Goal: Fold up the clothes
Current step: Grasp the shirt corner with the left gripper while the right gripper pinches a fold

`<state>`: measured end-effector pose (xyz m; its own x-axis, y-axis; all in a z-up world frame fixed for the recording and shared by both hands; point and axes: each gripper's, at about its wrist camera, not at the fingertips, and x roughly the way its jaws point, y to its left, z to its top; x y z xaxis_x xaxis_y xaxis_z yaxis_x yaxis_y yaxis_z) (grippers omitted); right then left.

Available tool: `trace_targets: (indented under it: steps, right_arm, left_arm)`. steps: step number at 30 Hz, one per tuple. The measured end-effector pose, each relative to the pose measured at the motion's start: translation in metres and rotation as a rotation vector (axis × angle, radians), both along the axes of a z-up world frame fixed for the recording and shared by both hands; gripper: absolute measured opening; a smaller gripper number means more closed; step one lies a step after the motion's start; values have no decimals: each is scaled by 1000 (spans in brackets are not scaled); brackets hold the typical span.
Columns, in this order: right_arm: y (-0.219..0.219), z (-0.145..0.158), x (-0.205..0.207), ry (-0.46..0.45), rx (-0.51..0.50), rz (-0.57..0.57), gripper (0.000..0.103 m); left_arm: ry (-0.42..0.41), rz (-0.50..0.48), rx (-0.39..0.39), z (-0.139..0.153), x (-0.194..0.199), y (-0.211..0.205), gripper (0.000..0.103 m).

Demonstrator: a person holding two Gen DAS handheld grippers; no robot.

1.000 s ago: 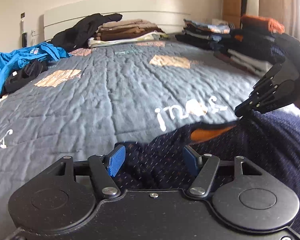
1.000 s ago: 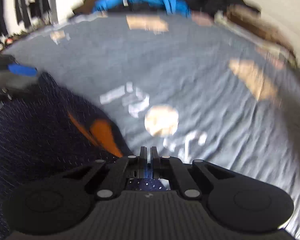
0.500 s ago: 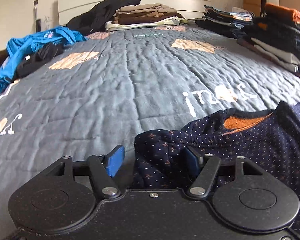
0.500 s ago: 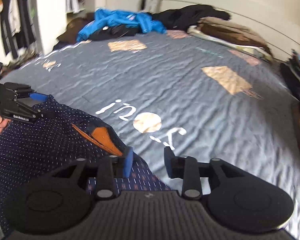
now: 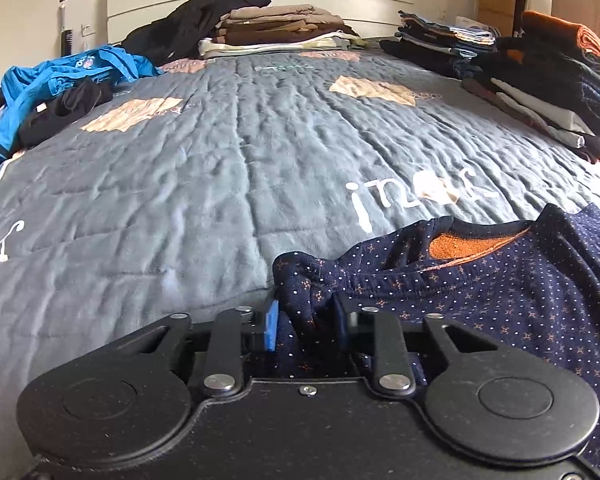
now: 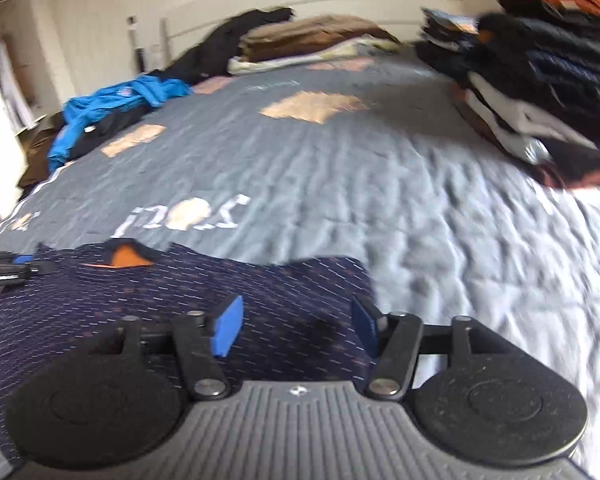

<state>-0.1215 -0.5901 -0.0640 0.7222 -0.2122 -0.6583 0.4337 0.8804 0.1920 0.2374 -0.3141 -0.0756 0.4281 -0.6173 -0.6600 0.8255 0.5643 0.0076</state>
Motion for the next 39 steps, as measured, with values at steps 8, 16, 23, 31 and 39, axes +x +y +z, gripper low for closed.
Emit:
trace_targets:
  steps: [8,16,23,31,39]
  right_arm:
    - [-42,-17,9,-16,87,-65,67]
    - [-51,-43,31,22,181,-81,72]
    - [-47,-44,33,-17,207,-95,25]
    - [-51,-15,23,-136,186,-112,10]
    - [-53,-7,22,-189,166,-110,7]
  left_arm:
    - [12,-4,-1,-2,2,-1,26]
    - [19,8,5,-8,5,-2,34]
    - [35,-1,-41,-5,7,-2,13]
    - [8,-18,-138,22,8,6,10]
    - [-15,-49,-122,39,8,8,11]
